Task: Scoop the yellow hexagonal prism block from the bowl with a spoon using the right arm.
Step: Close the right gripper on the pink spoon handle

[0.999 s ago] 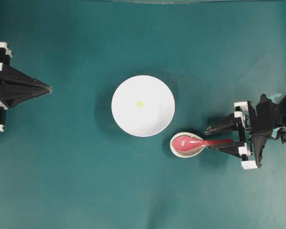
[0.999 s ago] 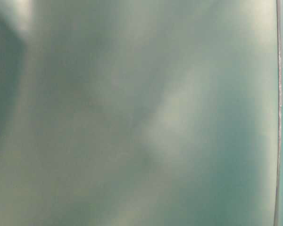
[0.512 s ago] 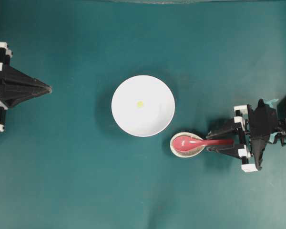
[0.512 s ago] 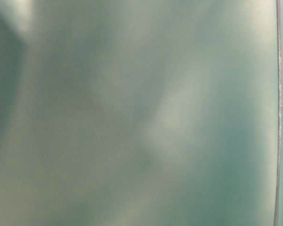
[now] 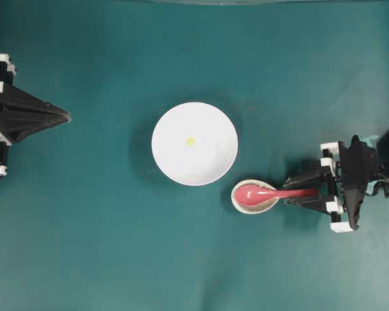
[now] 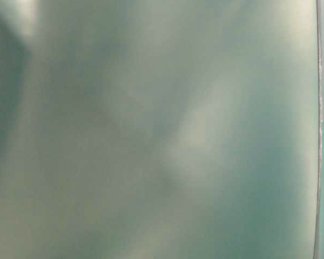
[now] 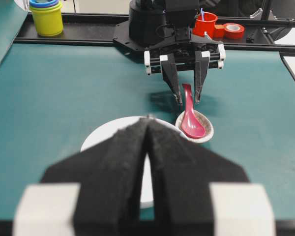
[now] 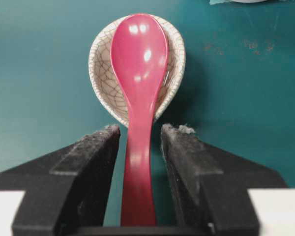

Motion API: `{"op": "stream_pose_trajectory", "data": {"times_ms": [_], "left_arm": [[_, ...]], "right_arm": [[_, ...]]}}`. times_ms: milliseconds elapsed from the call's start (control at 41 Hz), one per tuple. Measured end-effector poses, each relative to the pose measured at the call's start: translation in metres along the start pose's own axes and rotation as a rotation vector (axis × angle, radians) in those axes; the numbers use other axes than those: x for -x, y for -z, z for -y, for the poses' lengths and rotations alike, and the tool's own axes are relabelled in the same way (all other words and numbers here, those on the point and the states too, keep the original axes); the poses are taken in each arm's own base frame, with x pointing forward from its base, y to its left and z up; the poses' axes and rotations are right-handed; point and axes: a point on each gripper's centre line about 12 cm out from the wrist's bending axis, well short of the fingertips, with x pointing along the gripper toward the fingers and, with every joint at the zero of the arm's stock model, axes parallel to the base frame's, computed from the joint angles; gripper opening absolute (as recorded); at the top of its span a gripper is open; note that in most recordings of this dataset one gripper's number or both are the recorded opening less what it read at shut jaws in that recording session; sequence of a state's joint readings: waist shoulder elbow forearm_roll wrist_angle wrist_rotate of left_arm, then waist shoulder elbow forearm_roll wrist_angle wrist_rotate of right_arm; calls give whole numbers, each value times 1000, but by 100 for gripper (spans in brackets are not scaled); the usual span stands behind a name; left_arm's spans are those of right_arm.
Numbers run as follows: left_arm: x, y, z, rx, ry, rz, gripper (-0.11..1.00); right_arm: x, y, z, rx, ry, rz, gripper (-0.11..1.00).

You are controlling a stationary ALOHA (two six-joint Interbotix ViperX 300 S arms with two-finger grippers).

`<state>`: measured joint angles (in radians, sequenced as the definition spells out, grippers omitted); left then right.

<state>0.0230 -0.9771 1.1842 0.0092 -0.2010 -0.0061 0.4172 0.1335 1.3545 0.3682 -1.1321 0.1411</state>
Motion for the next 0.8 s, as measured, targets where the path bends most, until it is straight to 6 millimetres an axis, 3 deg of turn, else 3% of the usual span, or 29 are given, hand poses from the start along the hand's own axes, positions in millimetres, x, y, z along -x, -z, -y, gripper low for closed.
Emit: {"op": "stream_pose_trajectory", "data": {"times_ms": [804], "left_arm": [[0, 0, 0, 0, -2, -2, 0]], "right_arm": [[-1, 0, 0, 37, 7, -2, 47]]}}
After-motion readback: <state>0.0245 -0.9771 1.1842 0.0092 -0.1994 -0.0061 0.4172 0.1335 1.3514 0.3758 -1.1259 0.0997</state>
